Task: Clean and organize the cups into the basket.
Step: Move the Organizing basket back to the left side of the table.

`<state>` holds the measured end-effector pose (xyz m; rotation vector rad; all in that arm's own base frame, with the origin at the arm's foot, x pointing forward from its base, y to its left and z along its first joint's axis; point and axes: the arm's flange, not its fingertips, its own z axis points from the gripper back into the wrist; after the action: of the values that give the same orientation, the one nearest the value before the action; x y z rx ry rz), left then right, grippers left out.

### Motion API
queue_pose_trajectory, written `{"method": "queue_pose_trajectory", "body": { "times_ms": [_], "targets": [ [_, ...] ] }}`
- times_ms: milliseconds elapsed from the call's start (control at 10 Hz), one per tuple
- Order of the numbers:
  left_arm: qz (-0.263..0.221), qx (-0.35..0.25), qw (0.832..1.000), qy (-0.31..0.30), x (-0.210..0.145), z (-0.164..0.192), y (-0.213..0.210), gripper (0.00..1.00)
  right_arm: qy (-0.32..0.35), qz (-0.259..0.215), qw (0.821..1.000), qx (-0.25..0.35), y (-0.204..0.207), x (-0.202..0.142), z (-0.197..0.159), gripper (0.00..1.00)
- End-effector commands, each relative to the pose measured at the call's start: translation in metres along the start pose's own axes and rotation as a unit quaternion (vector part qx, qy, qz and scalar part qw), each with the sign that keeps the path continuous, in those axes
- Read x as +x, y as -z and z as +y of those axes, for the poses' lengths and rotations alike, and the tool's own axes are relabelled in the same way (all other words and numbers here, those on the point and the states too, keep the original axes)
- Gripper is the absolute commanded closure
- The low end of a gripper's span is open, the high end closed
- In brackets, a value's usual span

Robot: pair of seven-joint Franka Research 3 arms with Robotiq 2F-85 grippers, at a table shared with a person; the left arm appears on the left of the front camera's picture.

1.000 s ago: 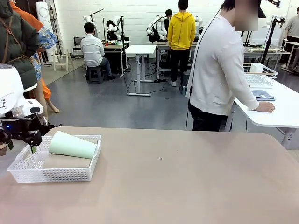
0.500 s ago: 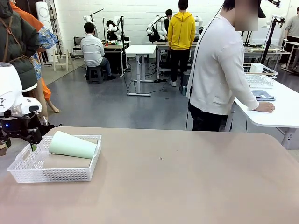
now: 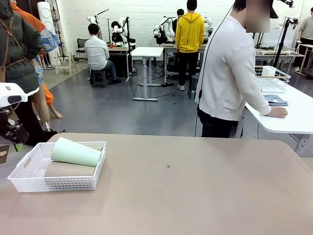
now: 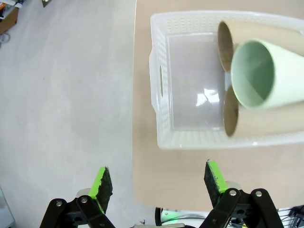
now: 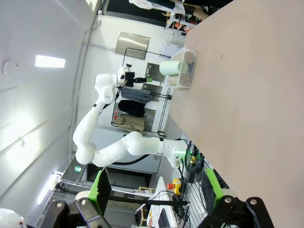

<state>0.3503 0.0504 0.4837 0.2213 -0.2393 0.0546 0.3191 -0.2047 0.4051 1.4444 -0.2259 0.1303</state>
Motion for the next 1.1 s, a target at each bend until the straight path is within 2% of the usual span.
{"method": "queue_pose_trajectory", "body": {
  "times_ms": [0,200,300,400,900,1000],
  "targets": [
    [-0.031,-0.002,0.999,-0.011,-0.034,-0.005,-0.017,0.00,-0.001,0.002,1.000,-0.001,0.003,-0.002,0.001,0.00],
    [-0.038,0.015,0.999,-0.013,-0.041,-0.009,-0.016,0.00,-0.001,0.002,1.000,-0.001,0.003,-0.002,0.001,0.00],
    [-0.046,0.078,0.994,-0.060,-0.032,-0.024,-0.005,0.00,-0.001,0.002,1.000,-0.001,0.003,-0.002,0.001,0.00],
    [-0.039,0.008,0.999,-0.005,-0.016,0.001,-0.044,0.00,-0.001,0.002,1.000,-0.001,0.003,-0.002,0.001,0.00],
    [-0.043,0.019,0.999,-0.014,-0.013,-0.001,-0.042,0.00,-0.001,0.002,1.000,-0.001,0.003,-0.002,0.001,0.00],
    [0.012,-0.106,0.994,-0.025,-0.001,0.022,-0.044,0.00,-0.001,0.002,1.000,-0.001,0.003,-0.002,0.001,0.00]
  ]
}}
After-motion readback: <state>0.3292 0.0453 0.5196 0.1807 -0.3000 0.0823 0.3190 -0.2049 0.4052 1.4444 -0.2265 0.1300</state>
